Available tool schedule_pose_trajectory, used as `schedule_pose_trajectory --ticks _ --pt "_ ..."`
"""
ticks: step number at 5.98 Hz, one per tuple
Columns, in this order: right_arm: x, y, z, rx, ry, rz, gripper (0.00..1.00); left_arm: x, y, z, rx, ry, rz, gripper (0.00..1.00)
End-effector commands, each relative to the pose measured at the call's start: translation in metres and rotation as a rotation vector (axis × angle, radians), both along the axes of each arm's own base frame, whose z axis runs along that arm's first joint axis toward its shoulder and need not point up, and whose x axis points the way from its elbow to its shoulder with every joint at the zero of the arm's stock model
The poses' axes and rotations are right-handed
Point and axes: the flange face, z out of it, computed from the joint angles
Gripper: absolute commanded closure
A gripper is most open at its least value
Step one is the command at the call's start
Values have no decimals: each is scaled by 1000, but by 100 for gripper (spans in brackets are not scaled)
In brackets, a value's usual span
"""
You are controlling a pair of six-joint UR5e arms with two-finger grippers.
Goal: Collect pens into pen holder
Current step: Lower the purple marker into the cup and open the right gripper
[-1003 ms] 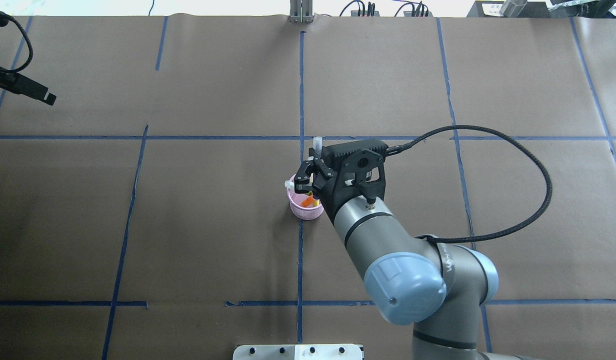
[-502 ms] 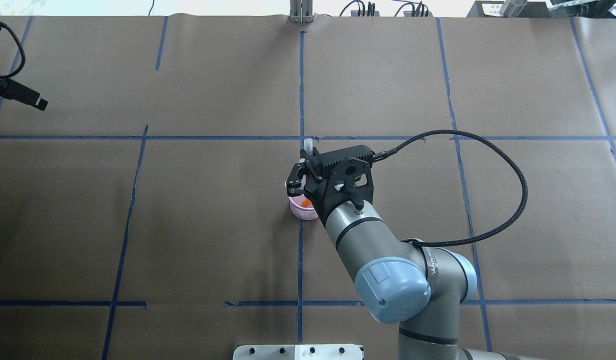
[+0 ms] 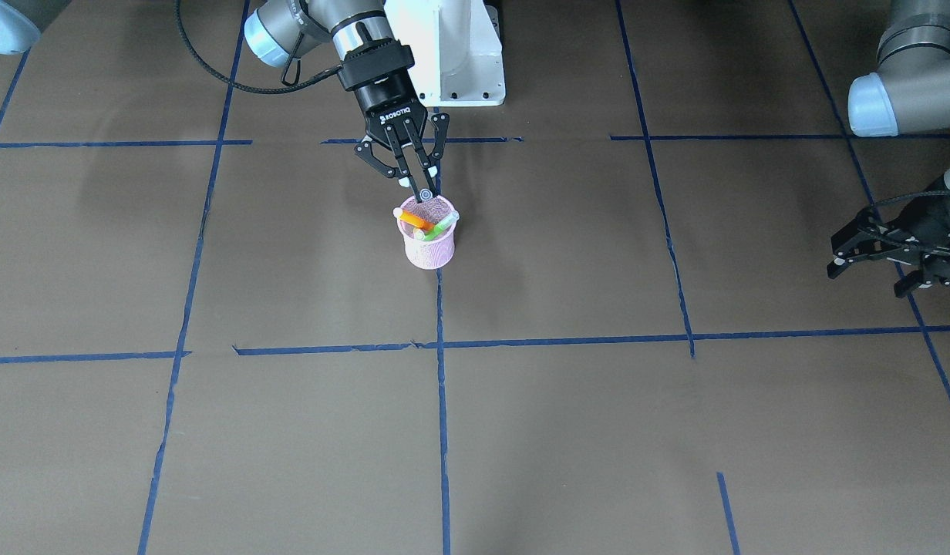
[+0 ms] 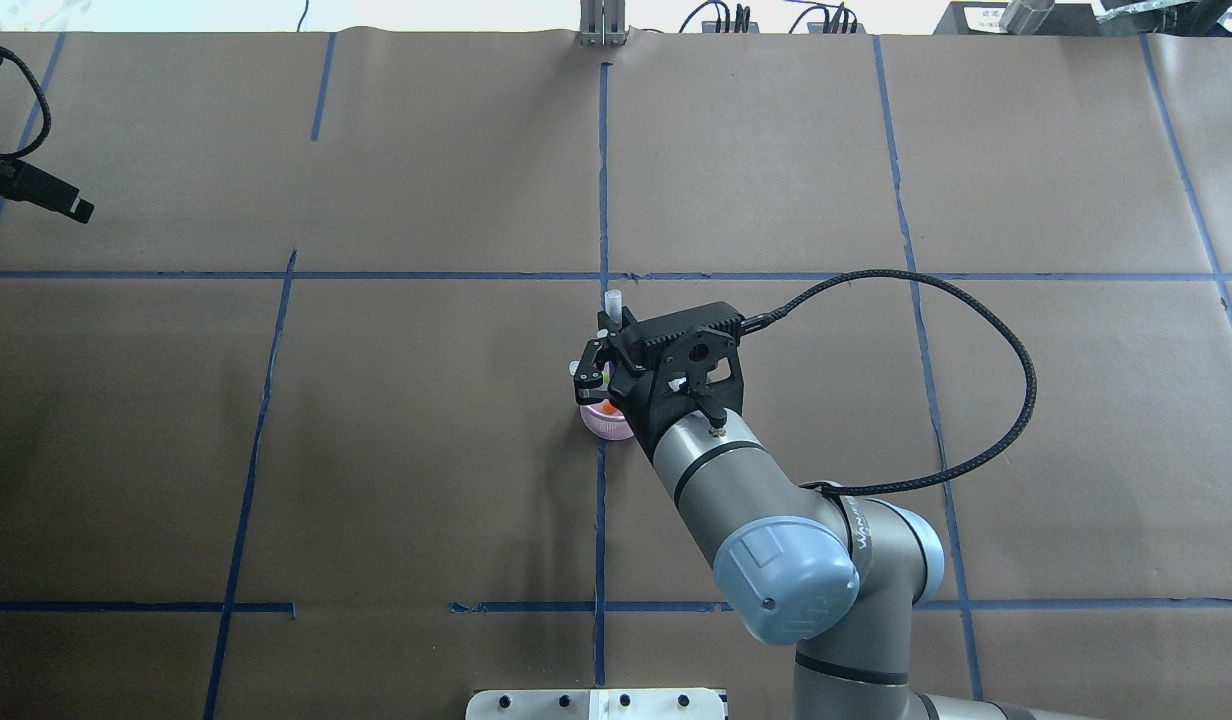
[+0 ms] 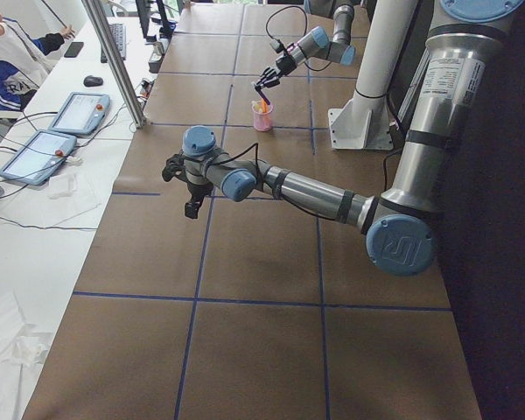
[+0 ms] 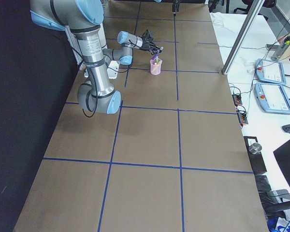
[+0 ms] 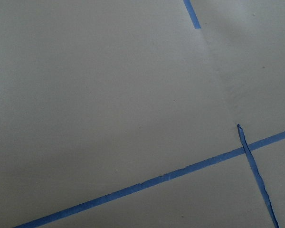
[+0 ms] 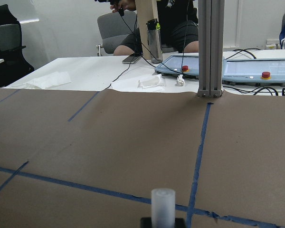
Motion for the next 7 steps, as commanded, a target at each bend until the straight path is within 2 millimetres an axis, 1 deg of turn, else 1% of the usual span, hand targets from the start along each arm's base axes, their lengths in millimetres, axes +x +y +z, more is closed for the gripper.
schedule_pose_trajectory --ticks 1,2,4,5,7 --pt "-7 4 5 8 24 -13 100 0 0 2 -3 -2 -1 0" --pt "-11 10 7 6 30 -24 100 1 0 3 -4 -3 1 0" --pt "-19 9 15 2 49 -25 100 1 -1 6 -10 -5 1 0" --pt "-19 8 10 5 42 -23 100 2 -1 8 -11 -6 2 0" --pt "-23 5 15 2 54 -15 100 2 -1 8 -11 -6 2 0"
